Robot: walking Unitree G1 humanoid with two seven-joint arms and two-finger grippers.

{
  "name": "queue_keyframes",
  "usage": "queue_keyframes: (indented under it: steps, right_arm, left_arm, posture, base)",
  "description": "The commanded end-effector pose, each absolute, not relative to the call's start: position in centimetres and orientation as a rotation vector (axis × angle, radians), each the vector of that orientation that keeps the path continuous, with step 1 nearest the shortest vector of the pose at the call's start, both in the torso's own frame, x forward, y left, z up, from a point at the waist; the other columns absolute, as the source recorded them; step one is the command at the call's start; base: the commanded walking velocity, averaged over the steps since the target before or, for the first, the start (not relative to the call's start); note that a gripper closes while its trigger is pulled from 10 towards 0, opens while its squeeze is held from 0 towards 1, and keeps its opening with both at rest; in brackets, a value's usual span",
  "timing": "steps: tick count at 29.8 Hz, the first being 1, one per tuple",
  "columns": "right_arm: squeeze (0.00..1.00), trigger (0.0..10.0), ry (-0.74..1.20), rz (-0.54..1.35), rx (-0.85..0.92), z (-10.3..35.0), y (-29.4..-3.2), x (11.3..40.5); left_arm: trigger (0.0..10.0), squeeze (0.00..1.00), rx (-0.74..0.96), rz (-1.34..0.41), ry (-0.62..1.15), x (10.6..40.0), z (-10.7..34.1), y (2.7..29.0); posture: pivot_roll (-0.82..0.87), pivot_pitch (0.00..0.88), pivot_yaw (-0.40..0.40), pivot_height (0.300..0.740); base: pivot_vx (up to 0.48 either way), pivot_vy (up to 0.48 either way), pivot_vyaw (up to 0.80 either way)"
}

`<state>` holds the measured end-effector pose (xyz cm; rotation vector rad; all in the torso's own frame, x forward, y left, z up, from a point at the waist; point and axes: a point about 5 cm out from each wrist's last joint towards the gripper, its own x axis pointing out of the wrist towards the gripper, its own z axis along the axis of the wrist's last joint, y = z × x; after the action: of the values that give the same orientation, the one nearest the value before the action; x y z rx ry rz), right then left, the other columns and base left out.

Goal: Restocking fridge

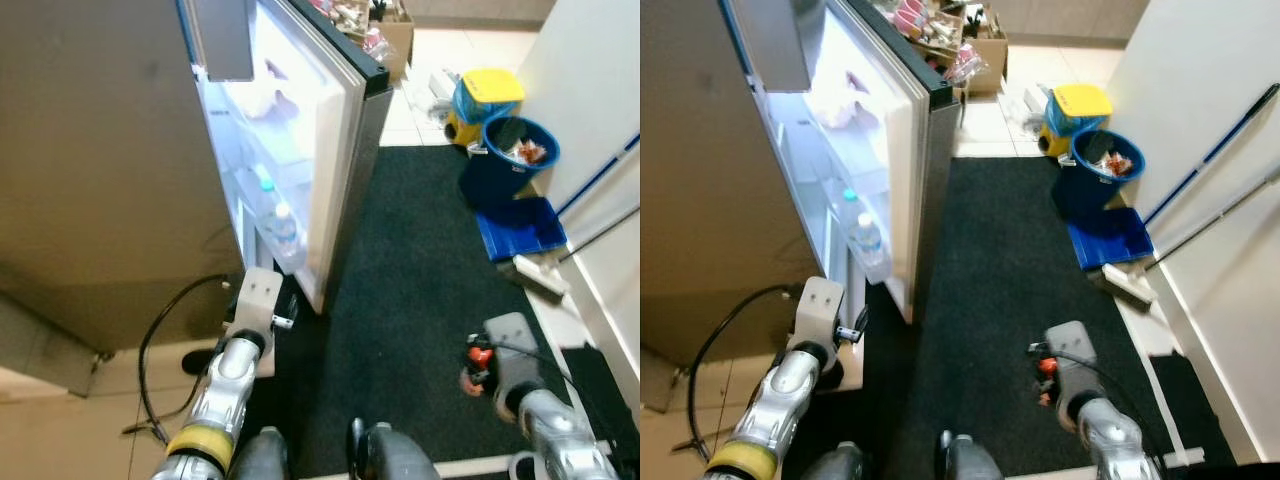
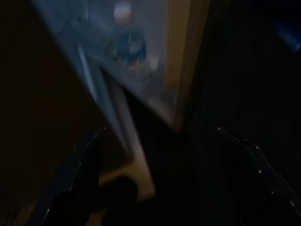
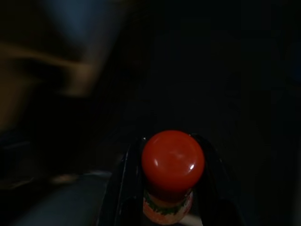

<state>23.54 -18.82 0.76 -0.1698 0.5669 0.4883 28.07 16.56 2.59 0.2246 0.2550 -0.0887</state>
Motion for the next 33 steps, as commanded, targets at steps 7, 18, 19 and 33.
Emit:
queue_keyframes:
  steps: [7, 18, 19, 33]
  right_arm:
    - [0.0, 10.0, 0.237, 0.8, -0.27, 7.8, -14.1, 27.5]
    - [0.0, 10.0, 0.018, 0.624, -0.304, 14.0, -14.4, 35.6]
    - [0.0, 10.0, 0.014, 0.646, -0.304, 14.5, -14.0, 36.1]
    - [0.0, 10.0, -0.04, 0.759, -0.23, 19.0, -10.0, 39.4]
  left_arm:
    - [10.0, 0.0, 0.307, -0.015, 0.328, 24.7, 0.7, 18.8]
    - [10.0, 0.0, 0.297, 0.029, 0.313, 23.6, 1.5, 18.1]
    - [10.0, 0.0, 0.293, 0.028, 0.305, 23.6, 1.7, 17.9]
    - [10.0, 0.0, 0.299, 0.043, 0.286, 22.5, 3.3, 18.0]
  posture:
    - [-0.04, 0.249, -0.122, 0.74]
    - [0.02, 0.278, -0.115, 0.74]
    - [0.04, 0.29, -0.116, 0.74]
    - [0.15, 0.312, -0.103, 0.74]
  base:
    - [0.0, 0.0, 0.0]
    - [0.0, 0.0, 0.0]
    - [0.0, 0.0, 0.0]
    - [0.0, 0.0, 0.0]
